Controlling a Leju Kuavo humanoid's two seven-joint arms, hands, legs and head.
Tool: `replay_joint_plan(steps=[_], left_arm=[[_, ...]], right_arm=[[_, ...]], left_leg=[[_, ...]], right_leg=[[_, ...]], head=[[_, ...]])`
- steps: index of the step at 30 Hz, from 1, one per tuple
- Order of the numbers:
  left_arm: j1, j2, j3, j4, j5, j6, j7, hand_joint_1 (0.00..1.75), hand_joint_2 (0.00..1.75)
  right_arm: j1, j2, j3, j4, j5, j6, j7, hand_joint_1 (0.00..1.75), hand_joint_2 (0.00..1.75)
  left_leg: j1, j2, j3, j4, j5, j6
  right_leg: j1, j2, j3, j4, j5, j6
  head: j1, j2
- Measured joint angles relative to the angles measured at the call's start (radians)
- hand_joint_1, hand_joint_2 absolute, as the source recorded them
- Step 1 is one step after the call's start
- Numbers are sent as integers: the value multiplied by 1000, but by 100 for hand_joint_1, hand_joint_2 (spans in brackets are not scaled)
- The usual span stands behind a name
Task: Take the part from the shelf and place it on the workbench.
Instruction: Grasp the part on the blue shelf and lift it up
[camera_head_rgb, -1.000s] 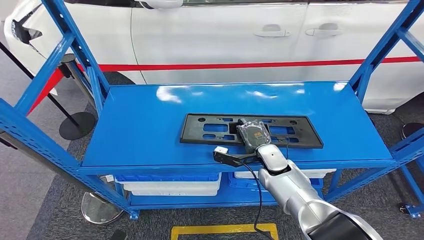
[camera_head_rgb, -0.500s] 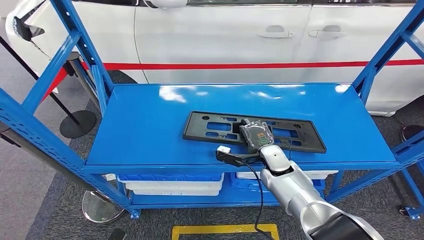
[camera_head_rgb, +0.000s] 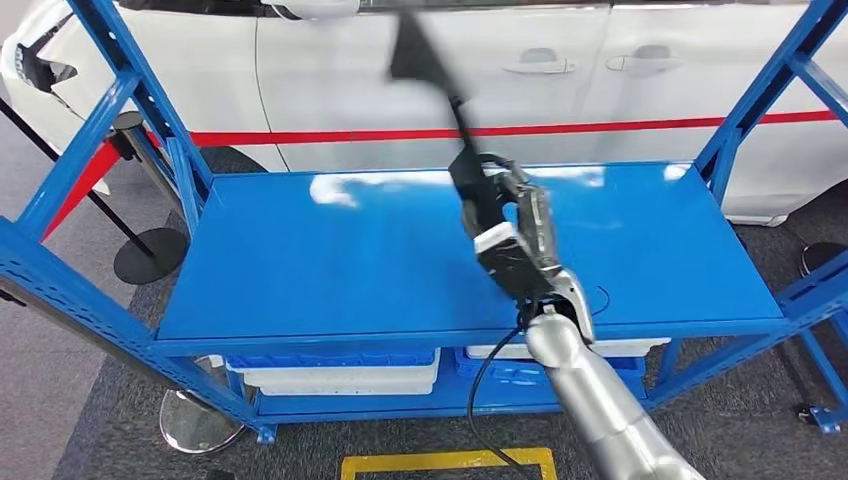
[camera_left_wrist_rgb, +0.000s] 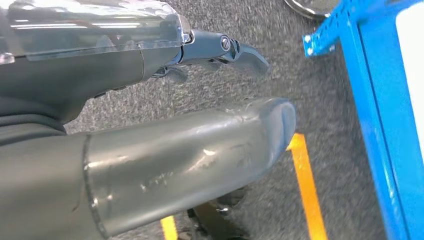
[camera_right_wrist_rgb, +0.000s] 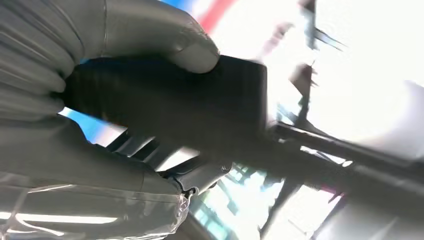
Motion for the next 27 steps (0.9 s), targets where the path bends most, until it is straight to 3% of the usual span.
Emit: replay_joint_plan(steps=[3, 5, 6, 8, 9, 10, 11, 13, 15, 17, 20, 22, 24, 25, 26, 27], left_arm=[[11, -5, 10, 0, 6, 4, -1, 0, 0], [15, -7, 13, 1, 9, 4, -1, 0, 0], [14, -8, 14, 1, 10, 4, -2, 0, 0], [11, -8, 20, 1, 11, 5, -2, 0, 0], [11, -8, 23, 1, 12, 6, -2, 0, 0], [11, -8, 25, 1, 13, 7, -2, 0, 0], [11, -8, 27, 1, 13, 9, -2, 0, 0], [11, -10, 29, 1, 14, 13, -2, 0, 0], [9, -14, 30, 1, 14, 15, -2, 0, 0], [8, -16, 32, 1, 15, 15, -1, 0, 0], [8, -16, 34, 1, 14, 16, -1, 0, 0], [7, -16, 36, 1, 19, 18, 1, 0, 0], [7, -16, 40, 1, 29, 24, 10, 0, 0], [8, -16, 44, 1, 36, 29, 18, 0, 0], [8, -16, 48, 1, 41, 34, 27, 0, 0], [9, -16, 52, 1, 45, 39, 35, 0, 0]], right_arm=[[66, -44, -28, -236, -55, 12, -10, 175, 175], [99, -61, -35, -326, -65, 12, -36, 175, 175], [110, -67, -39, -359, -66, 11, -45, 175, 175], [125, -80, -44, -406, -70, 9, -54, 175, 175], [135, -85, -46, -423, -73, 8, -58, 175, 175], [147, -91, -48, -440, -76, 6, -60, 175, 175], [158, -97, -49, -455, -79, 5, -63, 175, 175], [174, -106, -54, -484, -86, 5, -66, 175, 175], [181, -111, -58, -507, -93, 3, -70, 175, 175], [191, -115, -62, -523, -98, 1, -75, 175, 175], [212, -119, -68, -543, -113, 1, -86, 175, 175], [227, -119, -68, -554, -128, 3, -92, 175, 175], [252, -119, -68, -558, -155, 14, -100, 175, 175], [273, -119, -68, -559, -177, 25, -107, 175, 175], [299, -119, -68, -559, -203, 38, -120, 175, 175], [329, -118, -68, -561, -231, 52, -139, 175, 175]], left_leg=[[-3, -5, 0, -14, 0, 19], [-1, -3, 0, -18, 3, 31], [1, -2, 0, -20, 4, 36], [0, -2, -1, -20, 3, 42], [-1, -2, -1, -20, 2, 43], [-1, -3, 0, -20, 1, 44], [-2, -4, 1, -19, 0, 44], [-3, -6, 7, -20, -4, 42], [-7, -7, 10, -20, -7, 36], [-8, -7, 9, -22, -9, 27], [-9, -5, 10, -14, -22, 11], [-10, -2, -23, 64, -69, 4], [-9, -2, -82, 190, -126, 0], [-9, -2, -102, 231, -137, -1], [-9, -2, -106, 237, -128, -2], [-8, -2, -92, 204, -102, -2]], right_leg=[[3, -3, -6, 5, -5, 11], [0, -1, -18, 31, -26, 20], [-2, 0, -37, 71, -51, 25], [-5, 1, -101, 201, -112, 34], [-6, 1, -131, 259, -130, 35], [-6, 1, -150, 287, -129, 35], [-6, 1, -149, 274, -108, 33], [-3, 2, -98, 150, -30, 21], [4, 3, -46, 35, 15, 7], [9, 4, -35, 7, 16, 2], [3, 3, -27, -8, 20, -7], [-2, 1, -19, -17, 22, -16], [1, -2, -17, -16, 20, -21], [2, -3, -17, -14, 19, -22], [3, -4, -17, -11, 18, -22], [3, -4, -17, -6, 16, -21]], head=[[2, 0], [6, 0], [8, 0], [12, 0], [12, 0], [12, 0], [12, 0], [12, 0], [12, 0], [12, 0], [11, 0], [7, 0], [4, 0], [4, 0], [4, 0], [4, 0]])
